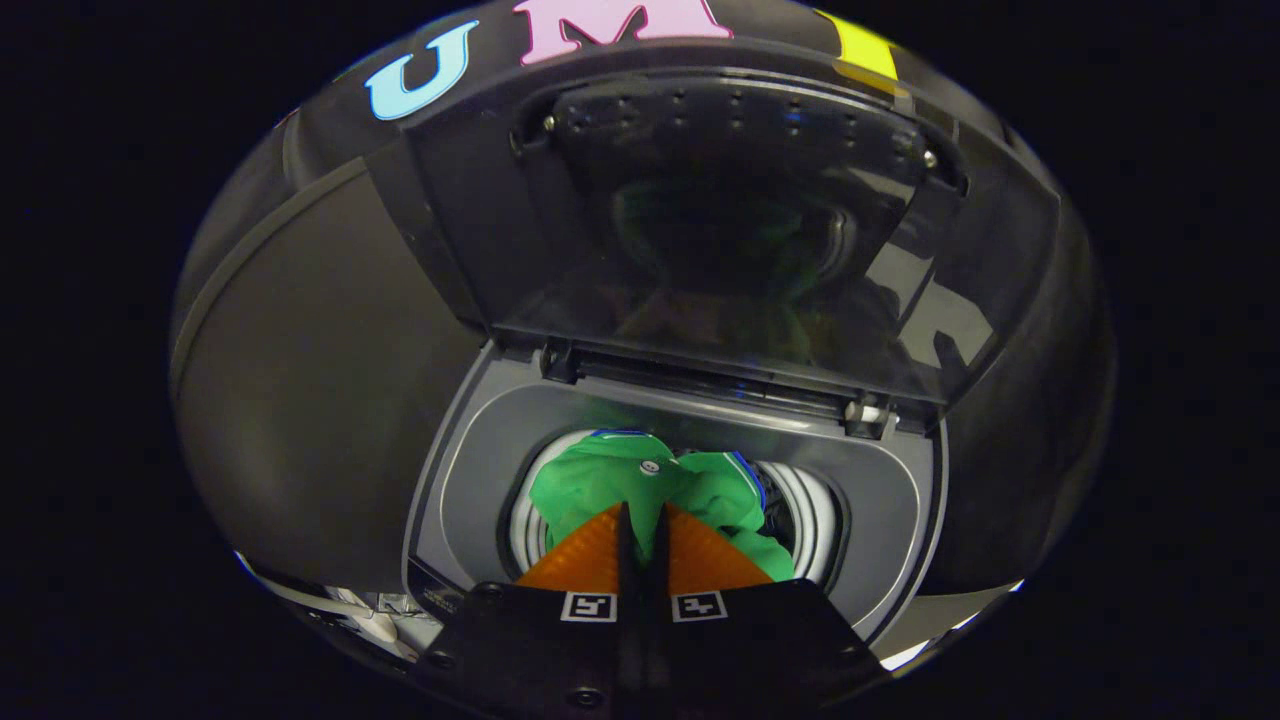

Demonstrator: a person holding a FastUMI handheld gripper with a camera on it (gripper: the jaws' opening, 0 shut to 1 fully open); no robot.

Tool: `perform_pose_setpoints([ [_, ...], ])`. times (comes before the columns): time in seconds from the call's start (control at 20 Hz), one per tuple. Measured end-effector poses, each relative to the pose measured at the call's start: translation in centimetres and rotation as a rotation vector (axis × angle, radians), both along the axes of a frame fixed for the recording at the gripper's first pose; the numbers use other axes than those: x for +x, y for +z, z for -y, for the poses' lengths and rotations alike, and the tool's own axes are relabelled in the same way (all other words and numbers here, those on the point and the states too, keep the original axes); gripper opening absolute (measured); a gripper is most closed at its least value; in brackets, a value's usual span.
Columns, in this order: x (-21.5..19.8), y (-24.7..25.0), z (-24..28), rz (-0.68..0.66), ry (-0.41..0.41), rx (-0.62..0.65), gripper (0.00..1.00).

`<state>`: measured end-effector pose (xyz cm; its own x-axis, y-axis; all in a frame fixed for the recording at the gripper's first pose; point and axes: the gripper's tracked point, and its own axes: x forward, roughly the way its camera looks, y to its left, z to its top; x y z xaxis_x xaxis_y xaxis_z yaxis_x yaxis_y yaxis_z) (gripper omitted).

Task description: Put the clothes into the washing machine and then close the washing machine lid.

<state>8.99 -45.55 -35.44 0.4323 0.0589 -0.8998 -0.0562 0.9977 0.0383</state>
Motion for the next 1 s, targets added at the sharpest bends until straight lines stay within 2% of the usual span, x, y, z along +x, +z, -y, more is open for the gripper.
perform_pose_setpoints([
  [0.3,1.1,-2.3,0.6,0.006,-0.025,-0.043,0.05],
  [0.5,-0.9,-5.0,1.9,-0.074,-0.098,-0.046,0.05],
  [0.75,-1.5,-5.6,2.4,-0.078,-0.156,-0.043,0.05],
  [0.85,-0.8,-5.7,2.4,-0.049,-0.201,-0.018,0.09],
  [0.95,0.3,-5.3,2.4,-0.022,-0.254,0.013,0.20],
  [1.0,0.2,-5.8,2.8,-0.033,-0.269,0.000,0.36],
])
